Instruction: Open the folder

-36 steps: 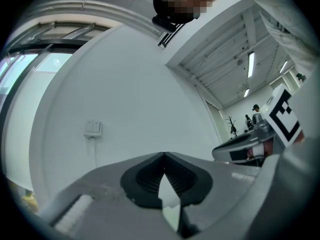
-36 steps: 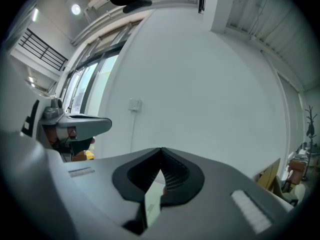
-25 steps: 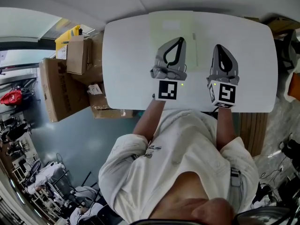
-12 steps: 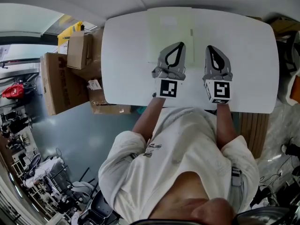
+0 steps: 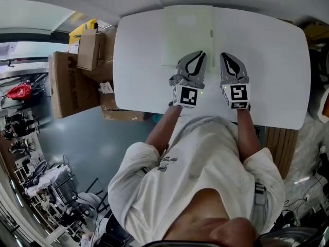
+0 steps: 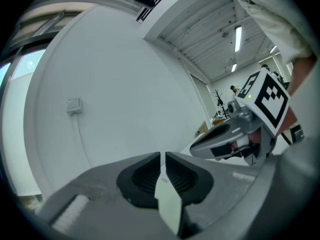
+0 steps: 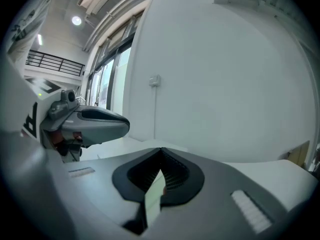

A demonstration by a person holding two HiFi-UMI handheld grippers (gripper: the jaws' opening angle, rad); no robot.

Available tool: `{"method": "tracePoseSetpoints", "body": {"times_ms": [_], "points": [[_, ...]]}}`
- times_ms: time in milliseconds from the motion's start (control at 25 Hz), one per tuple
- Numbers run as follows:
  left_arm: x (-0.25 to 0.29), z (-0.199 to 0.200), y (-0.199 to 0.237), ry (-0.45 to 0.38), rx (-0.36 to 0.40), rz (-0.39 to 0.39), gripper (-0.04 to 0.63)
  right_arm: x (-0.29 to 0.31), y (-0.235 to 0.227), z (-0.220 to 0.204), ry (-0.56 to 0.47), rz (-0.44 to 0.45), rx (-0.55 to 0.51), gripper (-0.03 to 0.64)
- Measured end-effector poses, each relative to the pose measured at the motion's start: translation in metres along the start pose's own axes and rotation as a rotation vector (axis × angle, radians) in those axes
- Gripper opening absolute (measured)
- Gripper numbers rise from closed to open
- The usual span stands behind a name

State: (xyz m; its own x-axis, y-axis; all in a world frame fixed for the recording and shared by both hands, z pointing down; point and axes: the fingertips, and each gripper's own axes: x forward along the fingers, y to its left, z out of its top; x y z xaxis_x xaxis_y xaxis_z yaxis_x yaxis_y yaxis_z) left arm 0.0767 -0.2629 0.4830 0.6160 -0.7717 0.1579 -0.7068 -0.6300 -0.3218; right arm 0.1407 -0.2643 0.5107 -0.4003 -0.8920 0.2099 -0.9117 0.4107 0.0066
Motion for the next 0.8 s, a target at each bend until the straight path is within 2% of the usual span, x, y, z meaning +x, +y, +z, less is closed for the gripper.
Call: {"method": "tracePoseSetpoints", "body": {"times_ms": [360, 800], "points": [[0.004, -0.041, -0.030, 0.100, 0.115, -0.075, 0.053, 0.020, 0.010, -0.044, 0.112, 0.090, 0.002, 0.000], [0.003, -0.096, -0.059, 0.203, 0.346, -0.202, 0.116, 0.036, 0.016, -0.084, 0.196, 0.120, 0.029, 0.000]]}}
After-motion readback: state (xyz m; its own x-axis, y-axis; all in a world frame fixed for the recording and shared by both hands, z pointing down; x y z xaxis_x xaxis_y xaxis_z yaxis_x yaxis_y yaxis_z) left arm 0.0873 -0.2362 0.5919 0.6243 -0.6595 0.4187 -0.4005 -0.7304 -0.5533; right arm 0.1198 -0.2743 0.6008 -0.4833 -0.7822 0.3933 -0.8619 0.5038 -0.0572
